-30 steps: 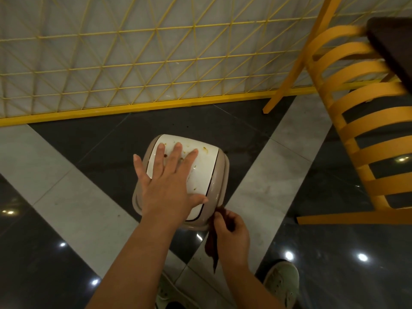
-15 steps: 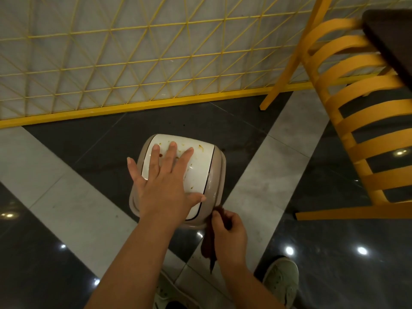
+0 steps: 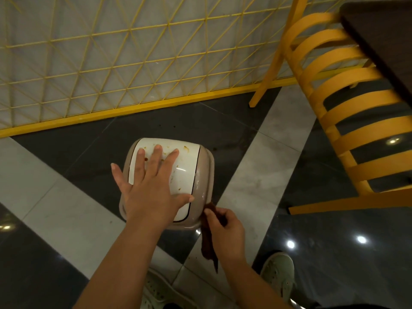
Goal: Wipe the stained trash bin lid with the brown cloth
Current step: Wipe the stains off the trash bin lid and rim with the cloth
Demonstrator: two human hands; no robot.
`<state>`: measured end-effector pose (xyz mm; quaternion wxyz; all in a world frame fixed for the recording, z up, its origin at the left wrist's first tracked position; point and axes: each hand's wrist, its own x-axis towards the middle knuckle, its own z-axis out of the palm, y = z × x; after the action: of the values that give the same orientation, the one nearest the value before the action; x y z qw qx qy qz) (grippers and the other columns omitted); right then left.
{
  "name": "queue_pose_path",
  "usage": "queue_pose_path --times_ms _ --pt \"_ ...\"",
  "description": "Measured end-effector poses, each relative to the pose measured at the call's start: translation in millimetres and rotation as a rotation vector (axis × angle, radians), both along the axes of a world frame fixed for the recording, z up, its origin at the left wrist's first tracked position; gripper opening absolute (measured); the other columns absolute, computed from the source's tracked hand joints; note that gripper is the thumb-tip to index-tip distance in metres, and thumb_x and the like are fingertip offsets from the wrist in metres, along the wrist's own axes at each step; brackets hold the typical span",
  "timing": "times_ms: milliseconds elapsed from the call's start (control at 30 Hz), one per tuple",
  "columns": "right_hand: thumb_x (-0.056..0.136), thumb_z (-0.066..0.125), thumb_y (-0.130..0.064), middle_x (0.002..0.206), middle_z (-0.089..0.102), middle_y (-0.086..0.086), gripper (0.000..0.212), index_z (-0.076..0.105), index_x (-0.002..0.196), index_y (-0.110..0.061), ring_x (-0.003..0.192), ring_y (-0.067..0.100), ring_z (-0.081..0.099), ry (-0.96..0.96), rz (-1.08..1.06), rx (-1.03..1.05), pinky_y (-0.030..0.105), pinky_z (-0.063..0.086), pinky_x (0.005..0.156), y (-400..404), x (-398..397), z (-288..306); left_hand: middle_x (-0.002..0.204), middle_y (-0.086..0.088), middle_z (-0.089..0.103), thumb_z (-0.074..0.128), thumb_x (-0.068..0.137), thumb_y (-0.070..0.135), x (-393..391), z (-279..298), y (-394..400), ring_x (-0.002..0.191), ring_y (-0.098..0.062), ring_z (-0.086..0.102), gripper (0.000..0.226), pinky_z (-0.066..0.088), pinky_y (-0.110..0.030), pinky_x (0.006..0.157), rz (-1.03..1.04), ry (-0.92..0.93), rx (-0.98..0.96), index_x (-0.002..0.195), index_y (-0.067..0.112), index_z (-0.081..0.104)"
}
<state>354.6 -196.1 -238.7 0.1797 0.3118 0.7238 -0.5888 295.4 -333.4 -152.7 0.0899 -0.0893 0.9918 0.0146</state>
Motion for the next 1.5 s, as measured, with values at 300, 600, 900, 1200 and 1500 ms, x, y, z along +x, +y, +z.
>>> queue_pose_path --times_ms 300,600,900,1200,1500 --pt "0.097 0.050 -0.035 0.091 0.068 -0.002 0.023 0.069 0.086 -0.027 0.091 0.017 0.064 0.061 -0.221 -0.222 0.034 0.056 0.083 17 -22 23 0.159 0.006 -0.005 0.057 0.070 0.072 -1 2 3 0.145 -0.022 -0.014 0.099 -0.021 -0.061 0.104 -0.004 0.012 0.004 0.146 0.043 0.000" --pt "0.092 0.061 -0.018 0.114 0.063 -0.006 0.025 0.057 0.110 -0.035 0.104 0.018 0.063 -0.042 -0.129 -0.316 0.042 0.057 0.087 3 -11 9 0.159 0.006 -0.007 0.054 0.067 0.076 1 1 1 0.144 -0.022 -0.016 0.100 -0.021 -0.061 0.104 -0.010 0.008 0.003 0.145 0.044 0.000" --pt "0.092 0.058 -0.029 0.097 0.067 -0.004 0.021 0.064 0.112 -0.025 0.089 0.016 0.064 -0.017 -0.103 -0.061 0.035 0.054 0.079 -4 -101 9 0.158 0.006 -0.014 0.054 0.066 0.077 2 -4 6 0.144 -0.022 -0.019 0.105 -0.020 -0.062 0.103 0.028 0.000 0.006 0.145 0.042 -0.007" --pt "0.093 0.059 -0.024 0.095 0.061 -0.014 0.012 0.055 0.104 -0.028 0.088 0.004 0.061 -0.072 -0.047 -0.083 0.010 0.045 0.062 -5 -9 14 0.158 0.006 -0.013 0.055 0.067 0.076 2 -1 8 0.143 -0.021 -0.020 0.104 -0.020 -0.062 0.105 0.048 -0.005 0.037 0.145 0.043 -0.005" --pt "0.092 0.058 -0.028 0.099 0.068 -0.004 0.024 0.062 0.115 -0.023 0.090 0.014 0.066 0.025 -0.070 0.004 0.039 0.056 0.087 -7 -87 10 0.158 0.007 -0.013 0.054 0.067 0.076 2 -1 8 0.143 -0.021 -0.020 0.103 -0.020 -0.062 0.104 0.050 -0.001 0.031 0.145 0.043 -0.004"
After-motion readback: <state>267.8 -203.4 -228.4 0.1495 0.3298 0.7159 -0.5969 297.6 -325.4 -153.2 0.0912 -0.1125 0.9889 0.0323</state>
